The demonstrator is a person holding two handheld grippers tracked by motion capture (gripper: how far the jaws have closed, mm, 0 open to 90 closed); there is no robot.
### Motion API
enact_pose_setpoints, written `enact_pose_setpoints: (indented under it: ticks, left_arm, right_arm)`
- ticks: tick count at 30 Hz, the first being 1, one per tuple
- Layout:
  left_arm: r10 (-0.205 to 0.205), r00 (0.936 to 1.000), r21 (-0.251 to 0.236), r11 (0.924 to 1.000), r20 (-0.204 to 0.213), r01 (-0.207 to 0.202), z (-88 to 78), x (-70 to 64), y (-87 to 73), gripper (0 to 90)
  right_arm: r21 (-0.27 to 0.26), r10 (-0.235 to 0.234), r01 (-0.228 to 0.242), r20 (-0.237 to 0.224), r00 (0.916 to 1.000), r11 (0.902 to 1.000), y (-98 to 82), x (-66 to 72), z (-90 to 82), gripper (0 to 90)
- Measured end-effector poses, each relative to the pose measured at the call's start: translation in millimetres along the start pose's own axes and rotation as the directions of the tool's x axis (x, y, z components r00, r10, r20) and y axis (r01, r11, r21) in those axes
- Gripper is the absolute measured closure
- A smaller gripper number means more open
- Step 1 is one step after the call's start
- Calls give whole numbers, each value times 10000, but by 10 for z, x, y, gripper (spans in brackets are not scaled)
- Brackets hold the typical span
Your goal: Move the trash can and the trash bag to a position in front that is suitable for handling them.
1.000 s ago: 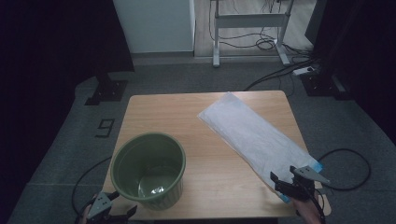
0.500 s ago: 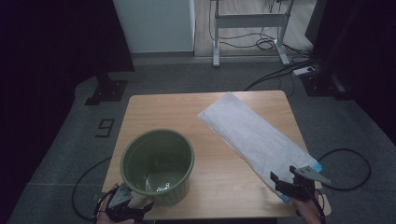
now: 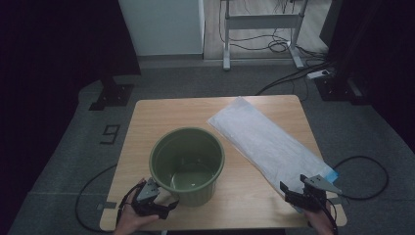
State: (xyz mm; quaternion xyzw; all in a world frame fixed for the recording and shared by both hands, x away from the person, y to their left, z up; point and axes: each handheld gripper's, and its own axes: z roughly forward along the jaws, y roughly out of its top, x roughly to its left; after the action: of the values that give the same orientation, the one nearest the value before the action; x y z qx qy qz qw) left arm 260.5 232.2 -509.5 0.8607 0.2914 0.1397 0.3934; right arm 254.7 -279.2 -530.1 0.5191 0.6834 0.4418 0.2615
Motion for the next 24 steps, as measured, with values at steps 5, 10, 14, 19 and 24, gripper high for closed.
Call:
enact_pose_setpoints:
  ticks: [5,10,14,19,24]
  left_arm:
    - [79,9999,34,10000,118,-79,137,-34,127,103]
    - [68,9997,5,10000,215,-68,261,-70,246,105]
    - [71,9997,4,10000,250,-71,357,-88,328,105]
    - [54,9994,-9,10000,332,-54,465,-94,415,106]
    - [-280,9991,-4,9996,330,280,557,-92,457,89]
  right_arm:
    - [46,-73,74,-78,9999,10000,-16,-7,-10,140]
    - [-33,-2,2,-48,10000,10000,-14,-32,-36,140]
    - [-7,-20,20,-25,10000,10000,-16,-28,-34,140]
    - [66,-91,92,-48,9999,9999,-23,-7,-19,140]
    - [173,-266,266,2,9996,9995,-32,8,-14,140]
